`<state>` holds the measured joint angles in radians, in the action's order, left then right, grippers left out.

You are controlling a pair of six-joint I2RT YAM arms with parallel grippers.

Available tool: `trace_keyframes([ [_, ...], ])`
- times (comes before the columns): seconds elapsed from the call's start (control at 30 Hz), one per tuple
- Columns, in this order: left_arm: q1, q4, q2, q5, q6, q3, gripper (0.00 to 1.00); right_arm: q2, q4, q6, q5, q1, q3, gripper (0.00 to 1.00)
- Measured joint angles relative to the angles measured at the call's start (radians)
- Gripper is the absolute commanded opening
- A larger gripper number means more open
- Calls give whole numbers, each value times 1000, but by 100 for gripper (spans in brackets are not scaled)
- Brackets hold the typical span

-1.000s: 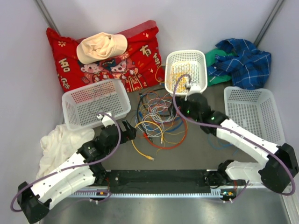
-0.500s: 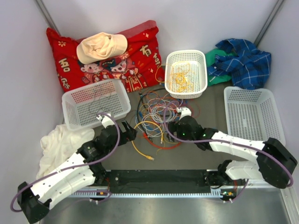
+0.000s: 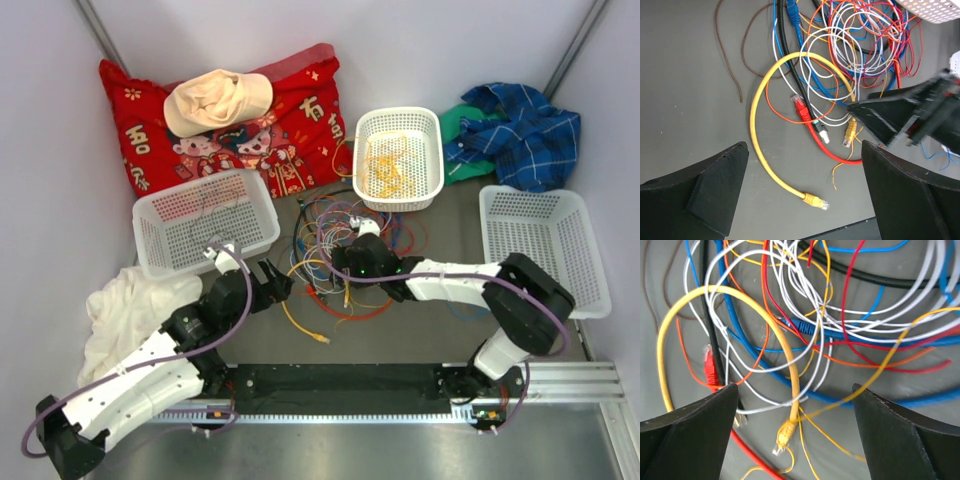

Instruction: Untangle the cables

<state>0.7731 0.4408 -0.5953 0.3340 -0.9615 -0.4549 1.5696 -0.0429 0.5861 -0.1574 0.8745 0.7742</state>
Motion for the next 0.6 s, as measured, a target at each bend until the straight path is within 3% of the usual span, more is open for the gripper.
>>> trace_keyframes([
  [0.07,0,8,15,0,-2,0,99,38,-12,8,8,0,11,76],
  [0.1,0,14,23,1,-2,0,99,54,-18,12,11,0,14,61],
  [0.17,0,26,36,3,-2,0,99,61,-29,15,13,0,21,43],
  [0.2,0,32,39,5,-2,0,99,61,-31,17,14,0,21,22],
  [0.27,0,40,49,8,-2,0,99,56,-25,11,4,2,21,4],
  [0.3,0,43,52,11,-2,0,99,48,-11,6,-11,7,21,0],
  [0.43,0,40,56,24,0,0,99,-54,111,-47,-100,91,48,0],
  [0.6,0,7,54,31,23,0,99,-294,226,-123,-128,204,181,0],
])
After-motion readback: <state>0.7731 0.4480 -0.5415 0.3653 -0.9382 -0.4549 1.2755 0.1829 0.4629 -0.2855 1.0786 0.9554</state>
